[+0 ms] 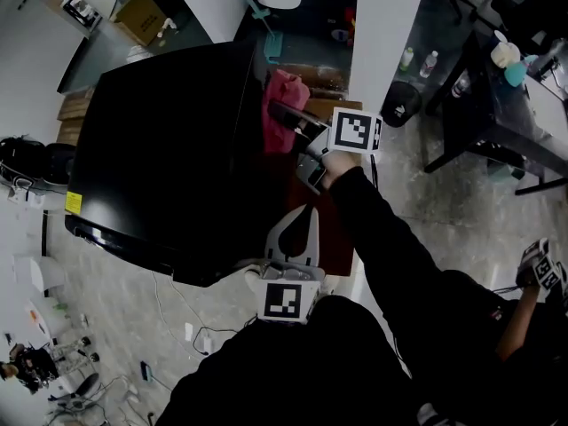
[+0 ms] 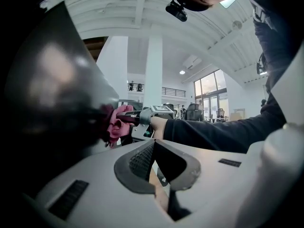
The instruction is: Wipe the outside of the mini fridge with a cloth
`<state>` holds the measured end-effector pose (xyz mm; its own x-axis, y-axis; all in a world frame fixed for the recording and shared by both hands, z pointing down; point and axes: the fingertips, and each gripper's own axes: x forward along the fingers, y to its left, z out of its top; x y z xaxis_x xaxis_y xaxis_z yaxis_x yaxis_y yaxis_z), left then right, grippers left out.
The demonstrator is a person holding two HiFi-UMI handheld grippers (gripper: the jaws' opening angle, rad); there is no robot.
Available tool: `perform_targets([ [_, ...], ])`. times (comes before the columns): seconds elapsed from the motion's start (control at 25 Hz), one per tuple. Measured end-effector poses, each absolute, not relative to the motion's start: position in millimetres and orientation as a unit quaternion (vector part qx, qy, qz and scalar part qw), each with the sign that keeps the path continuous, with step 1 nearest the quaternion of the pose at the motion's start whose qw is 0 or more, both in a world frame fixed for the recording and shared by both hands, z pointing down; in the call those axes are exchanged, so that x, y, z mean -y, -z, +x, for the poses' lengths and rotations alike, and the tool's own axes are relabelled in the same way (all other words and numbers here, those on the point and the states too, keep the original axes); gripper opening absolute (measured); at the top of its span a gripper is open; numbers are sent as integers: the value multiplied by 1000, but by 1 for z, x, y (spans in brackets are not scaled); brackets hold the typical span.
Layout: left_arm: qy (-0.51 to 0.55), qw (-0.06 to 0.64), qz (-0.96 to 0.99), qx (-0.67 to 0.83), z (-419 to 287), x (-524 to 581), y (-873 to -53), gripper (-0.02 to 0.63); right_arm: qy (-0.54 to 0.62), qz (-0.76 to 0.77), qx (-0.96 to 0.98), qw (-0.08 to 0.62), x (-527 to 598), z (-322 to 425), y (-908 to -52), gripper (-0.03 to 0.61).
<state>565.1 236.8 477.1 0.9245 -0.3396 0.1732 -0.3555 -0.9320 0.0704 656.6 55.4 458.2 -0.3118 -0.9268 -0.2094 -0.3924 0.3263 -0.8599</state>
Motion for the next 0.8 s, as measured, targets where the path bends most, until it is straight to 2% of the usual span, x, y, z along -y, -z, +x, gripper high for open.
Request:
perform_targets([
  [0.2, -85, 79, 978, 174, 565, -232, -517, 6, 385, -460, -699, 390, -49, 666, -512, 52],
  [0.8, -136, 123, 965, 190, 564, -226, -605, 6, 491, -497, -605, 381, -48, 673, -690, 52],
])
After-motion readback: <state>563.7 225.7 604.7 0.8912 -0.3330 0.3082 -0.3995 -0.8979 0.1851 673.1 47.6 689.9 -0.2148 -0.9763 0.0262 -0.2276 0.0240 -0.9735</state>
